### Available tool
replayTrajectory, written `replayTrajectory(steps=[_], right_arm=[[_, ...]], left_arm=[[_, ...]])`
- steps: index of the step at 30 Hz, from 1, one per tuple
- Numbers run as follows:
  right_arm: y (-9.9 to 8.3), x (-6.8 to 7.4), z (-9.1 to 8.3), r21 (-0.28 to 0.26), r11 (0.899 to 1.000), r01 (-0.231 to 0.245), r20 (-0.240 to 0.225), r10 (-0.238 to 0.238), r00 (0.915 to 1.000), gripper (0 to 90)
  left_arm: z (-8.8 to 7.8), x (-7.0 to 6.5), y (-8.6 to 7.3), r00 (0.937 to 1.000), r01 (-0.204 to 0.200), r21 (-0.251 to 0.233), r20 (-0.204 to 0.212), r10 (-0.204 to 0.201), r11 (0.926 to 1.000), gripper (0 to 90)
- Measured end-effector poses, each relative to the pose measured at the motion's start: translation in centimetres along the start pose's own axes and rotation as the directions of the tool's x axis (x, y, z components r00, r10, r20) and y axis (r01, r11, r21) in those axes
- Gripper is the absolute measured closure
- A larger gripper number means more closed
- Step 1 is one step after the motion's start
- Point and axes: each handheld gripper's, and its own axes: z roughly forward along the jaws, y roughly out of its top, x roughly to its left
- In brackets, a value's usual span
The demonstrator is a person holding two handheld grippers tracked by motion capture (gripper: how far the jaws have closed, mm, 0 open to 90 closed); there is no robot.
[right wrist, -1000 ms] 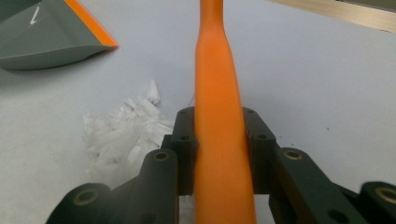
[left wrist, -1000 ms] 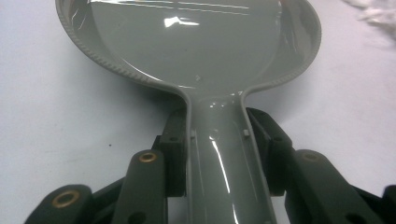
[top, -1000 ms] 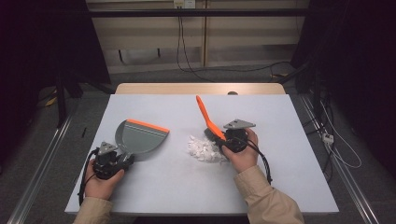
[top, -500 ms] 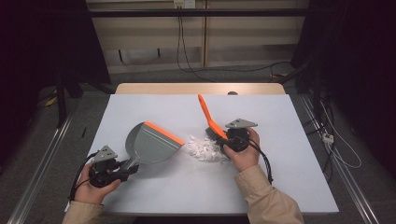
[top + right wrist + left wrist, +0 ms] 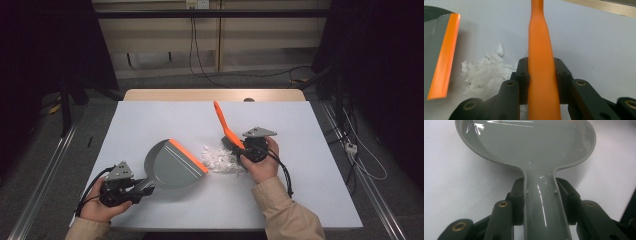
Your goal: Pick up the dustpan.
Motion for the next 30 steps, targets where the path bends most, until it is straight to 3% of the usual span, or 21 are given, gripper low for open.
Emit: replayTrajectory(steps=[6, 15, 30], right_arm=[[-0.1, 0.0, 0.1, 0.007, 1.0, 0.009, 0.014, -0.009, 0.9999, 71.3], [-0.3, 0.5, 0.3, 0.01, 0.999, 0.031, 0.027, -0.031, 0.9992, 71.3], [0.1, 2.8, 1.1, 0.013, 0.995, 0.094, 0.027, -0.095, 0.9951, 71.2]], left_arm=[[0.8, -0.6, 0.0, 0.9984, -0.026, 0.054, 0.052, 0.023, 0.9982, 62.1], [2.5, -1.0, 0.6, 0.9944, -0.036, 0.064, 0.102, 0.029, 0.9973, 62.0], [5.1, -1.8, 2.3, 0.9912, -0.053, 0.071, 0.125, 0.044, 0.996, 62.0]])
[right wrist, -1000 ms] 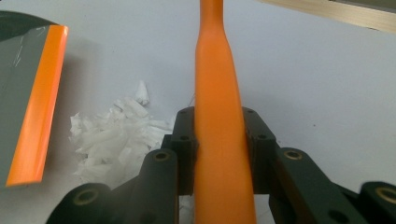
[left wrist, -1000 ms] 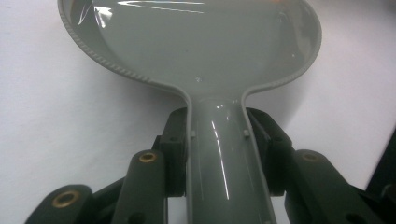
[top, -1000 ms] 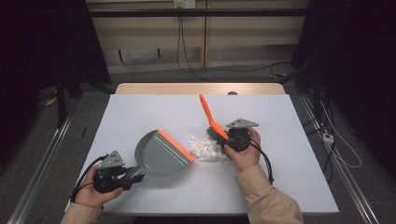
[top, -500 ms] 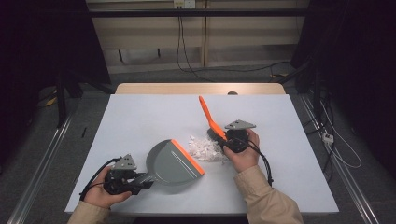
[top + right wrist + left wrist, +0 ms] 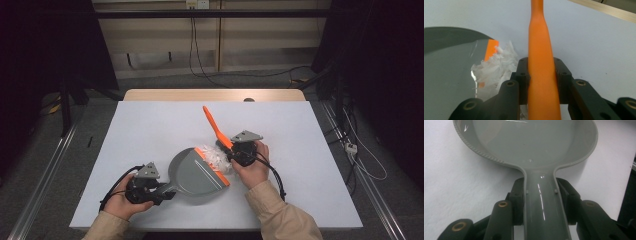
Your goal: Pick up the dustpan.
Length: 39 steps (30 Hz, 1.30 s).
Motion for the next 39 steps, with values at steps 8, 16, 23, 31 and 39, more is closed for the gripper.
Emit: replayTrajectory(steps=[8, 16, 23, 31, 39], right_arm=[[0.1, 0.7, 0.2, -0.008, 1.0, 0.011, -0.02, -0.011, 0.9997, 71.2], [0.4, 2.1, 0.4, -0.015, 0.999, 0.044, -0.051, -0.045, 0.9977, 71.2], [0.3, 2.3, 0.4, -0.017, 0.999, 0.043, -0.054, -0.044, 0.9976, 71.2], [0.3, 2.2, 0.4, -0.019, 0.999, 0.039, -0.061, -0.041, 0.9973, 71.2], [0.2, 2.3, 0.2, -0.022, 0.999, 0.039, -0.076, -0.041, 0.9963, 71.2]], left_arm=[[0.7, -0.1, 0.4, 1.0, 0.002, 0.001, -0.001, -0.002, 1.0, 61.9], [1.0, -0.2, 0.6, 0.9998, 0.011, -0.003, -0.015, -0.011, 0.9999, 61.9], [1.1, -0.2, 0.5, 0.9998, 0.018, -0.01, -0.002, -0.018, 0.9998, 62.0], [1.3, -0.2, 0.6, 0.9996, 0.022, -0.007, -0.017, -0.022, 0.9997, 62.0], [1.4, -0.1, 0.6, 0.9994, 0.033, -0.018, -0.005, -0.033, 0.9993, 62.1]])
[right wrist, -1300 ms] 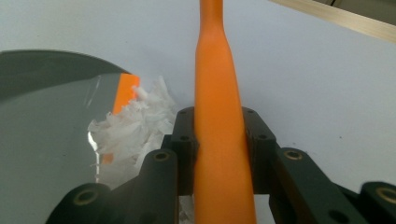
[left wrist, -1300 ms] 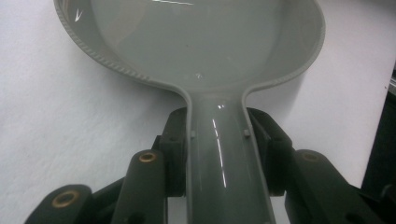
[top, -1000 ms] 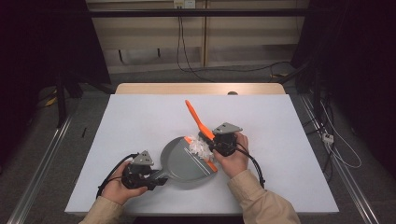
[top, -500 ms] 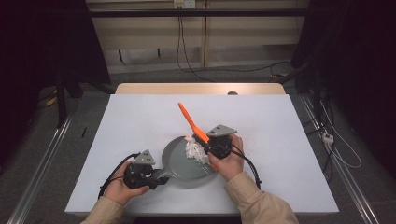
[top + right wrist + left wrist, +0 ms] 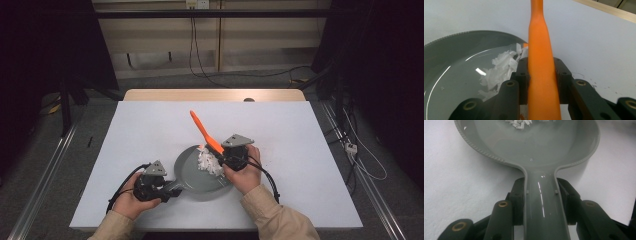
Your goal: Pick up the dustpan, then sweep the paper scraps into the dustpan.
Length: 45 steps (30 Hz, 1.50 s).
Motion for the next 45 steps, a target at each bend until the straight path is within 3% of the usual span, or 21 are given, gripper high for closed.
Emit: replayTrajectory(steps=[10, 21, 33, 39, 45], right_arm=[[-0.1, 0.7, -0.5, -0.017, 1.0, 0.019, -0.013, -0.019, 0.9997, 71.1], [0.3, 2.4, -0.7, -0.029, 0.998, 0.055, -0.07, -0.057, 0.9959, 71.2], [0.3, 2.3, -0.8, -0.029, 0.999, 0.04, -0.11, -0.043, 0.993, 71.2], [0.5, 2.4, -0.9, -0.035, 0.999, 0.034, -0.14, -0.038, 0.9894, 71.2], [1.4, 1.2, -1.7, -0.078, 0.997, -0.006, -0.137, -0.004, 0.9905, 71.2]], left_arm=[[0.0, 0.1, 0.1, 0.9999, 0.014, -0.005, -0.007, -0.014, 0.9999, 62.3], [0.1, 0.1, 0.0, 0.9997, 0.021, -0.006, -0.01, -0.021, 0.9998, 62.3], [0.1, 0.1, 0.0, 0.9993, 0.029, -0.012, -0.023, -0.029, 0.9995, 62.3], [0.3, 0.2, 0.1, 0.9993, 0.037, -0.019, -0.01, -0.037, 0.9991, 62.3], [0.7, 0.2, 0.1, 0.9996, 0.019, 0.004, -0.018, -0.019, 0.9998, 61.9]])
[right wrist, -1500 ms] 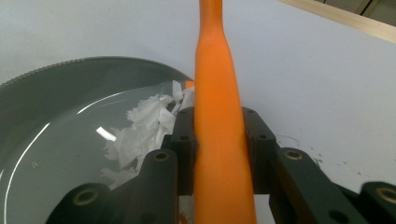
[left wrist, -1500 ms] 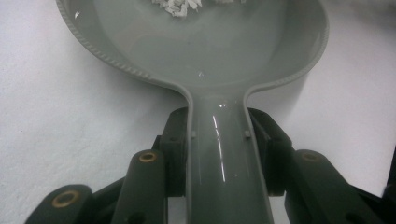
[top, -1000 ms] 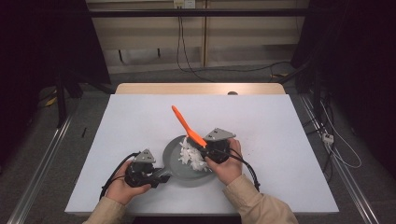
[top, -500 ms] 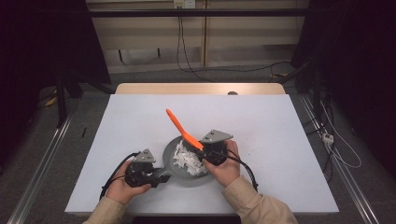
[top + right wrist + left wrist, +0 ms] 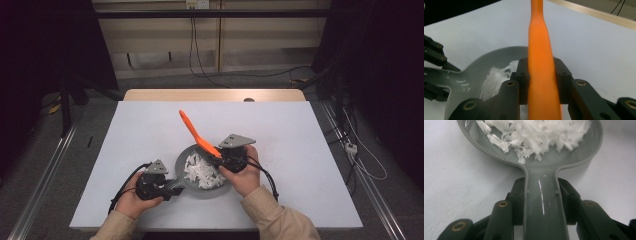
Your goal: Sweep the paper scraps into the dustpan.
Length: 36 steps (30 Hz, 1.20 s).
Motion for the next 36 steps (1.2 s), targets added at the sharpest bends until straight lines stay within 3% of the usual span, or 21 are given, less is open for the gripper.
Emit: replayTrajectory(steps=[3, 8, 14, 17, 21, 22, 30, 33, 36], right_arm=[[0.2, -0.9, -0.6, -0.021, 1.0, -0.023, 0.007, 0.024, 0.9997, 71.2], [0.3, -2.3, -1.0, -0.041, 0.998, -0.055, 0.035, 0.056, 0.9978, 71.2], [-0.4, -4.0, -0.7, -0.025, 0.997, -0.076, 0.093, 0.078, 0.9926, 71.2], [-0.9, -4.7, -0.4, -0.015, 0.996, -0.086, 0.116, 0.088, 0.9894, 71.2], [-1.3, -5.1, 0.2, 0.0, 0.996, -0.089, 0.132, 0.088, 0.9873, 71.2], [-1.4, -5.1, 0.3, 0.003, 0.996, -0.086, 0.135, 0.085, 0.9872, 71.2], [-1.7, -4.7, 0.9, 0.054, 0.997, -0.054, 0.143, 0.045, 0.9887, 70.6], [-1.5, -4.5, 0.8, 0.06, 0.997, -0.05, 0.153, 0.04, 0.9874, 65.8], [-1.0, -4.6, 0.5, 0.057, 0.998, -0.035, 0.167, 0.025, 0.9856, 61.5]], left_arm=[[0.0, -0.1, 0.1, 1.0, 0.004, -0.012, -0.009, -0.004, 0.9999, 59.2], [0.2, -0.7, 0.4, 0.9994, -0.019, 0.013, -0.028, 0.019, 0.9997, 53.7], [0.5, -0.5, 0.4, 0.9987, -0.007, 0.024, -0.051, 0.008, 0.9997, 60.6], [0.4, -0.4, 0.4, 0.9993, 0.009, 0.017, -0.036, -0.008, 0.9998, 62.3], [-0.1, -0.3, 0.4, 0.9988, -0.011, 0.027, -0.047, 0.013, 0.9996, 62.6], [-0.3, -0.2, 0.3, 0.9994, -0.018, 0.026, -0.029, 0.019, 0.9995, 62.6], [-1.8, 0.3, -0.3, 0.9994, -0.02, 0.028, -0.029, 0.021, 0.9994, 62.7], [-2.0, 0.3, -0.4, 0.9989, -0.022, 0.037, -0.041, 0.023, 0.9991, 62.7], [-2.1, 0.3, -0.5, 0.9994, -0.03, 0.046, -0.018, 0.031, 0.9985, 62.7]])
